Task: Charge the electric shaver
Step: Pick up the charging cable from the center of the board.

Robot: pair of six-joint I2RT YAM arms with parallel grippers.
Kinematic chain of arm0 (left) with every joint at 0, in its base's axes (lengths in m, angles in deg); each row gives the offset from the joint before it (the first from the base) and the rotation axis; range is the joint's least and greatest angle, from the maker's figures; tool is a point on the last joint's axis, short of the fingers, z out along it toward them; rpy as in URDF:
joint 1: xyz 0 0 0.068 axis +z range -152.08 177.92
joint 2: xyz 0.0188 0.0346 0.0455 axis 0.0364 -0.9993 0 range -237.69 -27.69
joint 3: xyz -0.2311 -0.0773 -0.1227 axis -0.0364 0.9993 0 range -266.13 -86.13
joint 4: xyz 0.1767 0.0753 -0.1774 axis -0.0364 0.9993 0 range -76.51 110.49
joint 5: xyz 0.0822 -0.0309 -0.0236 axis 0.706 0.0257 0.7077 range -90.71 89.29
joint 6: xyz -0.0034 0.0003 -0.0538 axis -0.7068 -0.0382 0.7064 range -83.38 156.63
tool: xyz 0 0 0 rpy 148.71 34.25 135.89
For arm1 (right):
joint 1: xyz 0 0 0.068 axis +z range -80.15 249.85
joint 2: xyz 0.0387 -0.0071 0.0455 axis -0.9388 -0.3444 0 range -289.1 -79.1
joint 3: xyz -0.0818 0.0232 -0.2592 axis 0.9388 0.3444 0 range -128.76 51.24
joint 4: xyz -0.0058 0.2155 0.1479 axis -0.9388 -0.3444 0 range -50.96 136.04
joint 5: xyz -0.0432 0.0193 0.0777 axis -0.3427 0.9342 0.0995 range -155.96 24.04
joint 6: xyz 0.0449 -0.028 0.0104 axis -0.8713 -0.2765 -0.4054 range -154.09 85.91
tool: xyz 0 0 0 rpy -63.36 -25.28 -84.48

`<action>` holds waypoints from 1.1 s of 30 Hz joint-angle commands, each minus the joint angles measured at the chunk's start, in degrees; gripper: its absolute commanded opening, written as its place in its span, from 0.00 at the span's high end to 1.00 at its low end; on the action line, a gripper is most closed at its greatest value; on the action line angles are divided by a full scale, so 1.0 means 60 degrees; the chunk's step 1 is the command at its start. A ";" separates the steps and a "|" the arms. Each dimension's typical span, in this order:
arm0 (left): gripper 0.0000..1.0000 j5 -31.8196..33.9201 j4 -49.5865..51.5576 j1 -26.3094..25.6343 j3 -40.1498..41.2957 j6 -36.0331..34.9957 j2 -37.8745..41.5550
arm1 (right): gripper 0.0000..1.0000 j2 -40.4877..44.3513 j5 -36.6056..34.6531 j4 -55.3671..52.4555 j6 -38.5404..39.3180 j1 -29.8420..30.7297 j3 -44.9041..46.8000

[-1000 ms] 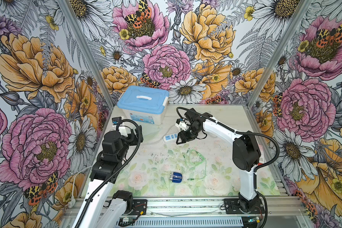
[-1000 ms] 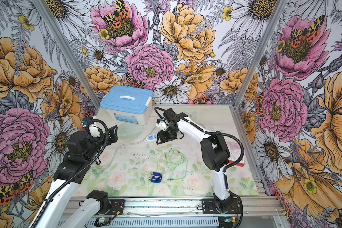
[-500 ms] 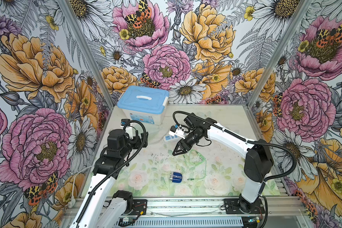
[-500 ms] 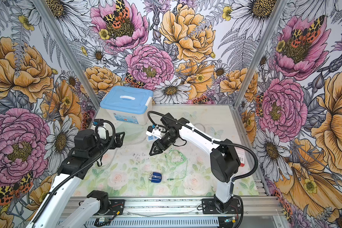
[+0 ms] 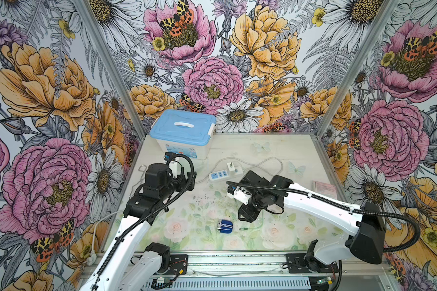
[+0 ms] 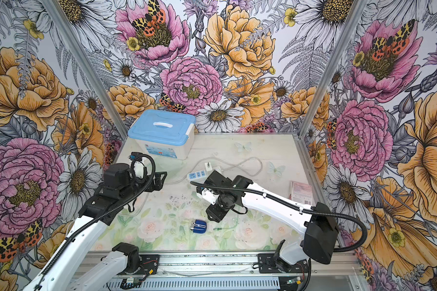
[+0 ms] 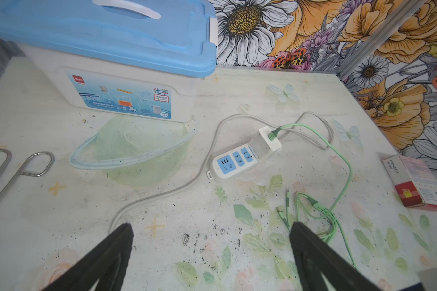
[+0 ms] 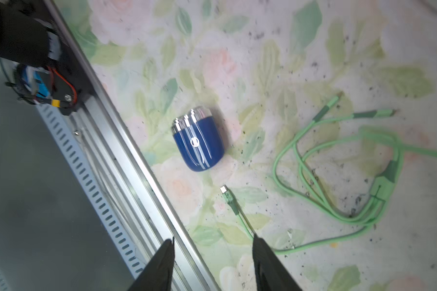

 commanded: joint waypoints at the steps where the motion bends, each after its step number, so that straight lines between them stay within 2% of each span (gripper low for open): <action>1: 0.01 0.0030 -0.0522 -0.0235 -0.0160 0.0138 -0.0120 | 0.49 -0.0503 -0.1443 0.0605 -0.1123 0.0152 0.0724; 10: 0.01 -0.0495 -0.1762 -0.0313 0.0406 0.1098 -0.0459 | 0.48 -0.0959 -0.1091 0.1647 -0.1067 0.0189 0.1702; 25: 0.01 -0.0705 -0.1761 -0.0152 0.0167 0.1019 -0.0932 | 0.52 -0.1653 -0.1364 0.2331 -0.1678 0.0512 0.2355; 29: 0.01 -0.0727 -0.1819 -0.0151 0.0130 0.1024 -0.1052 | 0.57 -0.2017 -0.1651 0.2422 -0.1863 0.0630 0.2416; 33: 0.01 -0.0742 -0.1821 -0.0141 0.0180 0.1005 -0.1015 | 0.77 -0.2182 -0.1720 0.2645 -0.2037 0.0719 0.2419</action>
